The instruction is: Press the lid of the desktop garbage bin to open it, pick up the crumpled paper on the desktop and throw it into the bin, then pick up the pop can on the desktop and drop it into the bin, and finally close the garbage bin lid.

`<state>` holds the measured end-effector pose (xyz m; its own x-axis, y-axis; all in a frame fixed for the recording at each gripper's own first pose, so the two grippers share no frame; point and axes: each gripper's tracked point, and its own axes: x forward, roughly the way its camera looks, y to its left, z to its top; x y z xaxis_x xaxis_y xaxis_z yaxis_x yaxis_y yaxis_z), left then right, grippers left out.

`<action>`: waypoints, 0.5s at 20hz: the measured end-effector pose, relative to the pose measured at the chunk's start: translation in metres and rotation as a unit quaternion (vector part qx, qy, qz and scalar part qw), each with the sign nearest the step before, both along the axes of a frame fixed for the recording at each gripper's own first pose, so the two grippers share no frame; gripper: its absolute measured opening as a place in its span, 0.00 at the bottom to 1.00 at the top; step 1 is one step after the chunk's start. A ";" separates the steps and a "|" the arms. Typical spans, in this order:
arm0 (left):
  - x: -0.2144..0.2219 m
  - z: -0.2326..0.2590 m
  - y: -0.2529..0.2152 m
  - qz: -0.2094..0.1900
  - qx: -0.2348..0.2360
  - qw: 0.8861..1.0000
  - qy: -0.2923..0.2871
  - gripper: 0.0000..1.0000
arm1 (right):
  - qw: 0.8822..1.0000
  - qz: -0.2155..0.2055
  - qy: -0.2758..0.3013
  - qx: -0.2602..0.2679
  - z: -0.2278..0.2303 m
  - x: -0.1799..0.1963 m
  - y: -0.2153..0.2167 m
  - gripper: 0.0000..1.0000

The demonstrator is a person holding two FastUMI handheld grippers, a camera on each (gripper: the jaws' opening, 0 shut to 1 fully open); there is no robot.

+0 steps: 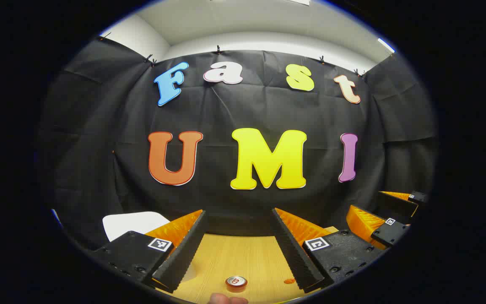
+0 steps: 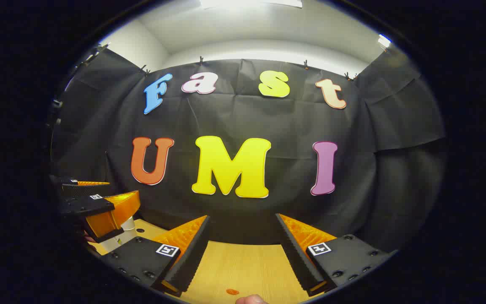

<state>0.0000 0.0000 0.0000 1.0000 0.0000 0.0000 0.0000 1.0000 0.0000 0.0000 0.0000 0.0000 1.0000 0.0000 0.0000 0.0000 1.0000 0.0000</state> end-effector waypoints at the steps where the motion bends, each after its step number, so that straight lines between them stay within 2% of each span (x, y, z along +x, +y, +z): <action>1: 0.000 0.001 -0.001 -0.003 0.001 1.000 -0.002 0.98 | 1.000 0.002 0.000 0.005 0.001 -0.001 0.002 0.94; 5: -0.001 -0.003 0.001 -0.019 0.008 1.000 0.003 0.98 | 1.000 -0.008 0.006 0.025 -0.001 0.001 0.005 0.94; 10: 0.000 0.002 0.009 -0.001 0.002 1.000 -0.004 0.99 | 0.999 -0.023 0.007 0.030 0.004 0.005 0.004 0.94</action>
